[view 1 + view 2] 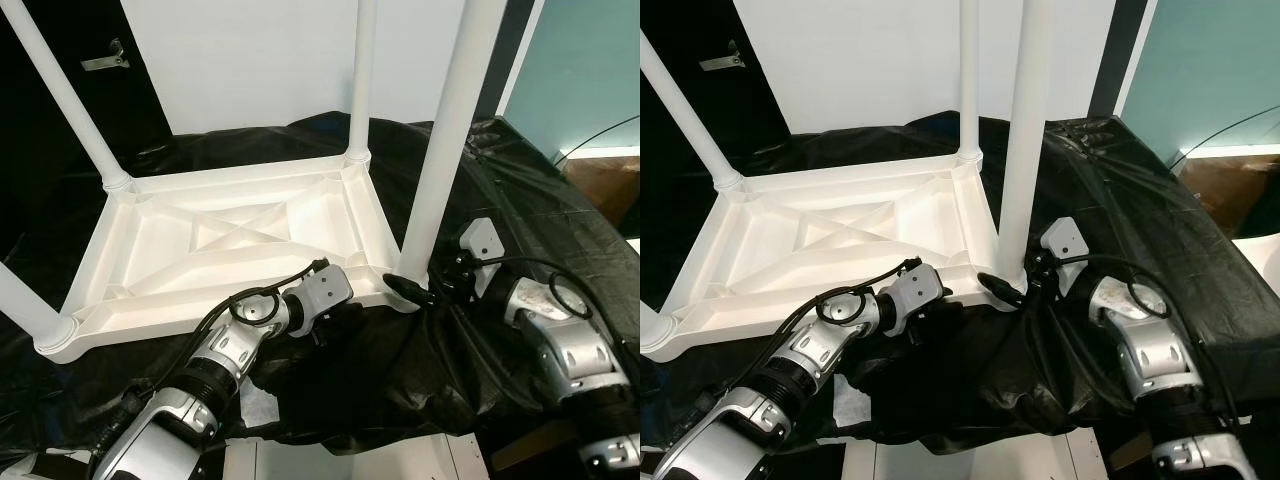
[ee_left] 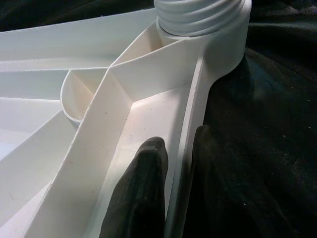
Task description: Building children table
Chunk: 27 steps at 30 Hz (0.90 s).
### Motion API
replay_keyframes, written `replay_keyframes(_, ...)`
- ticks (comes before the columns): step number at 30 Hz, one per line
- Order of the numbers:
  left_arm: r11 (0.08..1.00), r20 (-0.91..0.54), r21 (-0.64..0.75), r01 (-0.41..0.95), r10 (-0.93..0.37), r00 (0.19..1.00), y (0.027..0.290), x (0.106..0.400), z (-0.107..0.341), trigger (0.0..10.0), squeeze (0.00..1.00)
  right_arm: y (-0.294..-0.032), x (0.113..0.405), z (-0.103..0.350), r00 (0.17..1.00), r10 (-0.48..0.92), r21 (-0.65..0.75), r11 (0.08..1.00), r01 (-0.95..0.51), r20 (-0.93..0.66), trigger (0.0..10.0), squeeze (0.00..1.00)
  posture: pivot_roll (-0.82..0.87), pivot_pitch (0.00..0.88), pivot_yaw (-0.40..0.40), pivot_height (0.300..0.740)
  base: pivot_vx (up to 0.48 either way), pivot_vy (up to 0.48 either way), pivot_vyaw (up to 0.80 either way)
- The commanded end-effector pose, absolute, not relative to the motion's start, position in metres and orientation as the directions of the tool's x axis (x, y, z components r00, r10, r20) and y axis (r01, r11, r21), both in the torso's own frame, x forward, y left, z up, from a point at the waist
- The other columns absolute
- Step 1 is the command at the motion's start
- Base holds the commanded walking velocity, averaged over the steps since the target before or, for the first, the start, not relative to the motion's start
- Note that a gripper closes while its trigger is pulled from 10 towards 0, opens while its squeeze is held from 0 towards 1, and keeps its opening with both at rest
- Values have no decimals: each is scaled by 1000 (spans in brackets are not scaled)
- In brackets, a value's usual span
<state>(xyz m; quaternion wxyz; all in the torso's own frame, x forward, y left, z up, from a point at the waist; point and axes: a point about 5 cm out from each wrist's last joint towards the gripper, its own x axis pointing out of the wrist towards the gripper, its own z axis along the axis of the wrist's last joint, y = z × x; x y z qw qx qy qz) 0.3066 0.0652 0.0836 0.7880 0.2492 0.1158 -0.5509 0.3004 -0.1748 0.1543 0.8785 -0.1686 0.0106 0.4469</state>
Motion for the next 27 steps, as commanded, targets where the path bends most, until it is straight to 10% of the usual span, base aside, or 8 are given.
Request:
replay_keyframes(1,162,-655,73,984,-736,170,86,277,34,10000,0,-175,300,146,553,802,-250,501,-829,-226,10000,0,-54,10,4,740,0,0,0)
replay_keyframes(17,156,-659,78,985,-733,169,85,277,33,10000,0,-191,314,144,485,807,-275,408,-870,-337,10000,0,-46,10,1,740,0,0,0)
replay_keyframes(18,156,-659,78,985,-733,168,85,277,32,10000,0,-191,314,144,486,806,-280,407,-869,-337,4431,0,-45,11,1,740,0,0,0)
replay_keyframes(20,155,-659,78,985,-734,168,85,276,32,10000,0,-191,314,144,486,807,-283,406,-869,-336,4431,0,-45,11,1,740,0,0,0)
replay_keyframes(21,156,-658,77,985,-734,167,85,276,32,10000,0,-191,314,145,491,809,-306,401,-863,-323,0,0,-43,11,0,740,0,0,0)
replay_keyframes(27,156,-658,76,985,-734,167,85,276,31,10000,0,-191,315,144,493,812,-310,403,-861,-314,0,0,-43,12,2,740,0,0,0)
